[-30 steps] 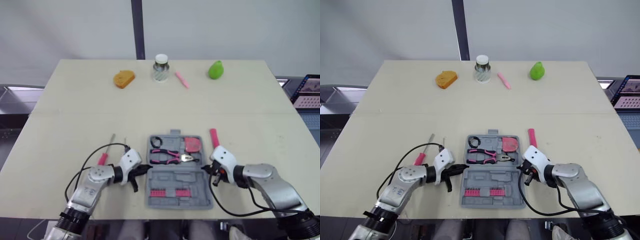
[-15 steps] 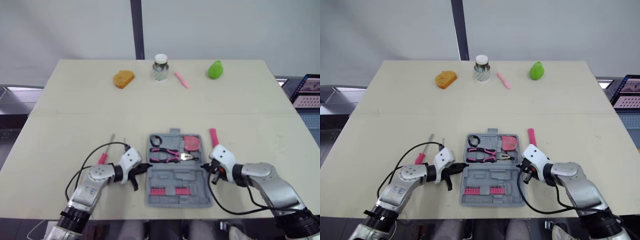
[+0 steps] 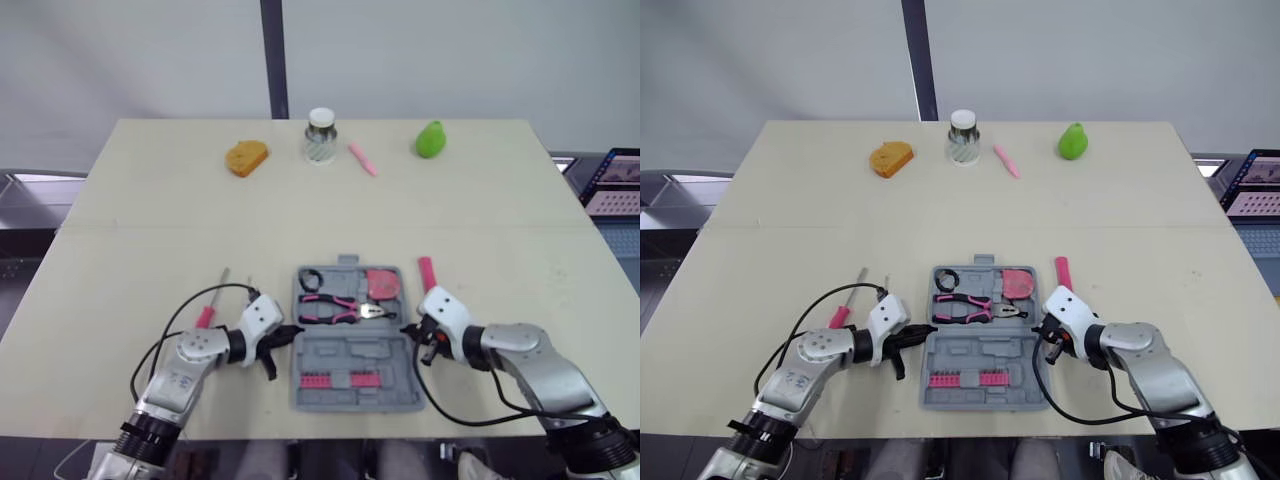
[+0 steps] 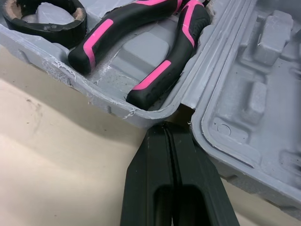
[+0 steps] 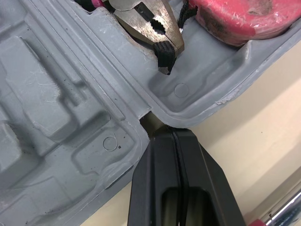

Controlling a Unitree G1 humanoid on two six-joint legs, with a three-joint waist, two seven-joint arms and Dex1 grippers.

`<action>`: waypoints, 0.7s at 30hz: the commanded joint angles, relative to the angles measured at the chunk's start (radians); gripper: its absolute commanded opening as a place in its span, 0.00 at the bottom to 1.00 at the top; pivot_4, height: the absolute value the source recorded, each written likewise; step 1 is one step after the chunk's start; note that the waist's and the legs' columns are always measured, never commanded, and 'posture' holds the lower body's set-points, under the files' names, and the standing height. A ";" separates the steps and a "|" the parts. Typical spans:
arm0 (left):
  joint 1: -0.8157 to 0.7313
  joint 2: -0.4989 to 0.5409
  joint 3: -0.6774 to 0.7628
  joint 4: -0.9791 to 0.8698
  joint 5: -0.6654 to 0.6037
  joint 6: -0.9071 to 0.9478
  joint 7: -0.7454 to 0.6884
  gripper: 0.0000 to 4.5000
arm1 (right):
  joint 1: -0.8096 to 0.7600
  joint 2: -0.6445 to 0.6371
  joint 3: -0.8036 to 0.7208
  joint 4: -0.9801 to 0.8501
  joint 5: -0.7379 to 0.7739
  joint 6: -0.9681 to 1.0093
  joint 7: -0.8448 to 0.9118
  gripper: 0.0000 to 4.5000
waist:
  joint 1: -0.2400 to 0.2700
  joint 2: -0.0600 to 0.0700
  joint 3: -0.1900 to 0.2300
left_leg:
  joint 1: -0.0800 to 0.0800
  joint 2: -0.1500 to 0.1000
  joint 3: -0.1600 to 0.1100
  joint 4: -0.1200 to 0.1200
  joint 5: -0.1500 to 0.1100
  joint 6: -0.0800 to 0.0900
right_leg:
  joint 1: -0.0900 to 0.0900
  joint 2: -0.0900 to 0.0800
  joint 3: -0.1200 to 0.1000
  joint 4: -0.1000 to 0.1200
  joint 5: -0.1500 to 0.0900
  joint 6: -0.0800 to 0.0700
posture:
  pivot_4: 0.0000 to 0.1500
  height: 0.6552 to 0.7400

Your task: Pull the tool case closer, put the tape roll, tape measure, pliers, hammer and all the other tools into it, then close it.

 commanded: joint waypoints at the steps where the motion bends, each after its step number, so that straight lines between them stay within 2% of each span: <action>1: -0.025 -0.014 0.020 0.014 0.025 -0.003 0.063 0.00 | -0.011 0.025 0.020 -0.031 0.023 -0.029 0.001 0.01 | -0.001 0.000 0.000 | 0.000 0.000 0.000 0.000 0.000 0.000 | 0.000 0.000 0.000 0.000 0.000 0.000 | 1.00 0.47; 21: 0.013 0.017 0.046 -0.041 0.008 0.038 0.053 0.00 | 0.005 0.004 0.011 -0.031 0.021 -0.034 0.011 0.01 | -0.002 0.000 0.000 | 0.000 0.001 0.000 0.000 -0.001 -0.001 | 0.000 -0.001 0.000 -0.001 0.000 0.000 | 1.00 0.47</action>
